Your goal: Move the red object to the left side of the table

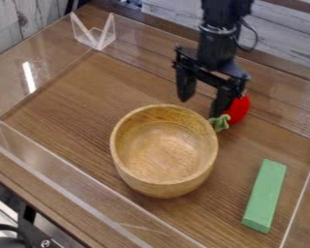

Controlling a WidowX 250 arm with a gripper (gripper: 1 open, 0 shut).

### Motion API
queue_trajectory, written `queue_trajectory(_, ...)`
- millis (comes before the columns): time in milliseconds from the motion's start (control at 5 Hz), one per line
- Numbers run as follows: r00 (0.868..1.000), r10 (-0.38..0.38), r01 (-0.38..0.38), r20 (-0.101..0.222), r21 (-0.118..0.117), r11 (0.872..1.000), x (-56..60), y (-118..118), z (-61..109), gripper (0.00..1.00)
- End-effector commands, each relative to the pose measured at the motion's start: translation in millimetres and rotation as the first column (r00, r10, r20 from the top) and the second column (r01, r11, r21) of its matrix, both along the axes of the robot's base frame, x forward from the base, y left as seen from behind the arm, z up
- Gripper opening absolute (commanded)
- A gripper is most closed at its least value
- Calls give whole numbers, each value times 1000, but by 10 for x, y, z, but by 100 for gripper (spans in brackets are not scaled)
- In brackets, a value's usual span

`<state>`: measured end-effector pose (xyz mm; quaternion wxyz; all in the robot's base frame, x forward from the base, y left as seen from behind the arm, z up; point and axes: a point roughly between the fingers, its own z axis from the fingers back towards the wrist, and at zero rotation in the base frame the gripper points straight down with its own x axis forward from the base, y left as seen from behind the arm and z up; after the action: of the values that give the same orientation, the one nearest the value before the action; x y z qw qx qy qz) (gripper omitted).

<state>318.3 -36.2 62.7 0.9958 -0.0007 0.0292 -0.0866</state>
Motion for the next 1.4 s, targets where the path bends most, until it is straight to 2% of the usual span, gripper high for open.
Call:
queue_trajectory(0,994,-47,47,97,0,999,170,-85,129,100)
queue_trajectory(200,988,-87,87,128,3,996,240,-124,94,100)
queue_trajectory(400,982,-105,106,160,6,994,403,-234,91,100)
queue_trajectory(600,976,-131,132,176,8,991,512,-356,94,100)
queue_trajectory(1000,968,-171,172,182,12,985,553,-238,217,100)
queue_trajectory(1200,974,-135,135,179,11,991,552,-109,163,100)
